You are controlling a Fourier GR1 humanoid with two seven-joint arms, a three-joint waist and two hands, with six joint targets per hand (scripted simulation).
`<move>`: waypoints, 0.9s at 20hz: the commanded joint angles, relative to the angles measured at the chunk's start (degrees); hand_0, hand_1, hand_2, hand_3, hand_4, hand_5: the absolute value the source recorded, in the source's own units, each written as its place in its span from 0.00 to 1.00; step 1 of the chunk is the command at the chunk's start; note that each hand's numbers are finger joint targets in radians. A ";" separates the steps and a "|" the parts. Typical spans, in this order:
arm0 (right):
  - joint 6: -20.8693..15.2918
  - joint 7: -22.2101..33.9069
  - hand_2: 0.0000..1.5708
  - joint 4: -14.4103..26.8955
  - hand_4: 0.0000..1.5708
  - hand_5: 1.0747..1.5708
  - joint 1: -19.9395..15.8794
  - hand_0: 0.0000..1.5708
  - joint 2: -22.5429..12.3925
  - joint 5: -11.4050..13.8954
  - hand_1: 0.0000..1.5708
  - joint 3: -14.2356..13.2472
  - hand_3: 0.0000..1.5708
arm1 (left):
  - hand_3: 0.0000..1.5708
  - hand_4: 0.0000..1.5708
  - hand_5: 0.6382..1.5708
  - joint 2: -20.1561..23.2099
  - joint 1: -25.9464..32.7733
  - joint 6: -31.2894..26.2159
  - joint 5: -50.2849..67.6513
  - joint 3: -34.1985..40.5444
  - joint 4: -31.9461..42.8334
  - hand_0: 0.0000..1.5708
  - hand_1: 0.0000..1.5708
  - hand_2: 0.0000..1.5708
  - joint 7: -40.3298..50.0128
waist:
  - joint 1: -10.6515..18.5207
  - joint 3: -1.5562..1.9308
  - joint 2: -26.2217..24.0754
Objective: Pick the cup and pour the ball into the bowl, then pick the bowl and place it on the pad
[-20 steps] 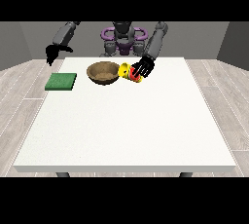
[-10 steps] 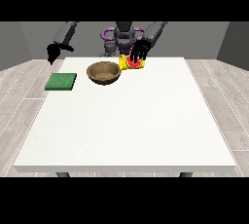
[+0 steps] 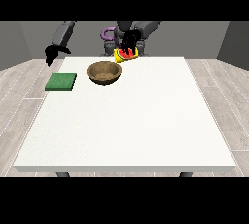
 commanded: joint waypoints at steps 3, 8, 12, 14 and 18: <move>1.30 -1.03 0.17 0.86 0.25 0.93 -0.62 0.00 -0.29 -0.54 0.00 -0.29 0.22 | 1.00 0.35 0.95 -0.85 -2.82 -6.38 -7.34 -3.58 -1.75 0.00 0.00 1.00 2.43 | -0.02 -0.04 0.06; -0.67 -2.12 0.12 -0.78 0.26 0.92 0.22 0.00 2.66 1.38 0.00 2.37 0.22 | 1.00 0.37 0.95 -1.08 -2.97 -11.45 -7.96 -2.43 -4.88 0.00 0.00 1.00 0.65 | -1.61 -0.08 -1.03; 3.61 -2.50 0.12 1.22 0.27 0.92 -0.54 0.00 -0.71 -0.44 0.00 0.62 0.19 | 1.00 0.39 0.96 -1.09 -5.87 -17.64 -9.97 -4.89 -7.82 0.00 0.00 1.00 1.96 | -1.47 -0.04 0.54; 2.52 0.09 0.07 0.85 0.27 0.92 -1.91 0.00 0.04 -0.32 0.00 1.23 0.17 | 1.00 0.51 0.99 -1.09 -4.86 -17.67 -13.43 -8.96 -5.78 0.04 0.04 1.00 1.61 | -1.96 -0.04 1.14; 4.72 -3.48 0.07 0.62 0.27 0.92 -0.29 0.00 -1.38 -0.95 0.00 0.52 0.16 | 1.00 0.72 0.97 0.75 -5.32 -19.89 -16.88 -10.63 -6.32 0.74 0.74 1.00 -1.18 | -1.50 -0.03 1.87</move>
